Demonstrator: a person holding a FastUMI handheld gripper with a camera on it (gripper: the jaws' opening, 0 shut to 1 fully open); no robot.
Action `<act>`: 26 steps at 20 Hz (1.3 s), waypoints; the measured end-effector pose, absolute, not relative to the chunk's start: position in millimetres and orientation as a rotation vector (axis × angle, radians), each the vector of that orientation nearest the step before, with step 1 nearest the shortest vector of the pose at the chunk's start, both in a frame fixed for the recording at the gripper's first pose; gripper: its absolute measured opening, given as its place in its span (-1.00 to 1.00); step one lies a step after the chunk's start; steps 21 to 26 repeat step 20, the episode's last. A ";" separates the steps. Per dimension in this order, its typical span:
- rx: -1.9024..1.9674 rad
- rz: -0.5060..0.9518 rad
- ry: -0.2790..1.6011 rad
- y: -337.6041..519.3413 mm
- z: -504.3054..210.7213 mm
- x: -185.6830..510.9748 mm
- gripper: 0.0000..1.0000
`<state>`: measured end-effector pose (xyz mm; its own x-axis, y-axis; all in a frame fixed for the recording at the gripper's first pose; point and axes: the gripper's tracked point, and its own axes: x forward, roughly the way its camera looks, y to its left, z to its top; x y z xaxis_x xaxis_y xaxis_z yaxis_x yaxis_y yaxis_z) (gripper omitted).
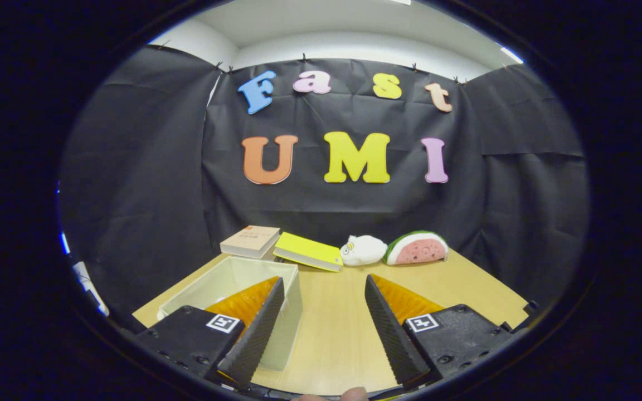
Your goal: Open the storage box then place both shoes into the box .Put the left shoe in first, then the right shoe, with the right side of both shoes facing outward in a uniform manner.
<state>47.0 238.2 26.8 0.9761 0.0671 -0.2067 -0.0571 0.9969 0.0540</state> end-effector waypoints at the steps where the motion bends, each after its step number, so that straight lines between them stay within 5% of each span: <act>1: 0.041 0.058 0.189 235.3 27.3 45.5 0.86; 26: -0.026 0.010 0.080 217.6 21.6 3.7 0.89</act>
